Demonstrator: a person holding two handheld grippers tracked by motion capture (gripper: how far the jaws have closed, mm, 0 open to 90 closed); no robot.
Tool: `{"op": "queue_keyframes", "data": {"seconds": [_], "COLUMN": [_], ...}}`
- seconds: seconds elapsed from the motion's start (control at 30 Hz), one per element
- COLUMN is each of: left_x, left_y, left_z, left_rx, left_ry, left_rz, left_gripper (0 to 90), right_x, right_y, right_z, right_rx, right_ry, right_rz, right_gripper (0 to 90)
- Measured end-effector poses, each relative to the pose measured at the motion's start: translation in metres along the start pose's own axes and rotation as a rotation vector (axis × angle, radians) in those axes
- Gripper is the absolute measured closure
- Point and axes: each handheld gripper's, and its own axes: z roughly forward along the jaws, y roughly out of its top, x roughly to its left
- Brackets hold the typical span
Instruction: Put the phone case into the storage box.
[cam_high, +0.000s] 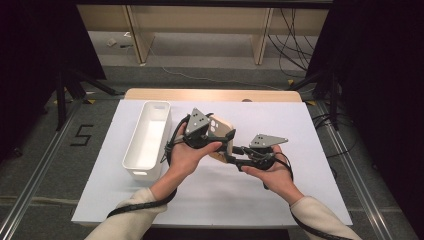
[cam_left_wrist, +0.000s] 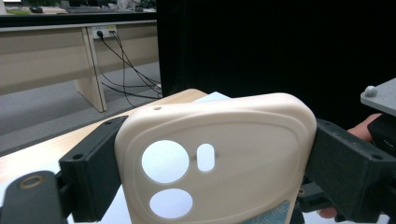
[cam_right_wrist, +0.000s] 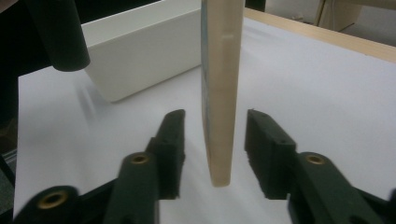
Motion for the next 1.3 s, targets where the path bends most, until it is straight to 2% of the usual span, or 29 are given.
{"op": "queue_keyframes", "data": {"seconds": [0.1,0.13,0.37,0.53,0.73,1.3], "left_x": [0.002,0.002,0.006,0.010,0.015,0.028], "left_y": [0.001,0.002,0.006,0.010,0.013,0.022], "left_z": [-0.002,-0.002,-0.007,-0.012,-0.017,-0.029], "left_rx": [-0.004,-0.006,-0.020,-0.029,-0.033,-0.048], "left_ry": [0.007,0.009,0.028,0.044,0.060,0.111], "left_rz": [0.004,0.003,0.005,0.005,0.014,0.011], "left_gripper": [11.1,11.1,11.1,11.1,11.2,11.2], "right_x": [0.001,0.001,-0.004,-0.009,-0.013,-0.017], "right_y": [0.000,-0.001,-0.004,-0.006,-0.008,-0.014], "right_z": [0.000,0.000,-0.006,-0.014,-0.022,-0.037], "right_rx": [0.001,-0.006,-0.017,-0.033,-0.043,-0.062], "right_ry": [-0.005,-0.020,-0.042,-0.060,-0.071,-0.084], "right_rz": [0.006,0.007,0.006,-0.006,0.005,-0.002], "right_gripper": [37.5,29.2,16.8,14.6,13.7,12.4]}}
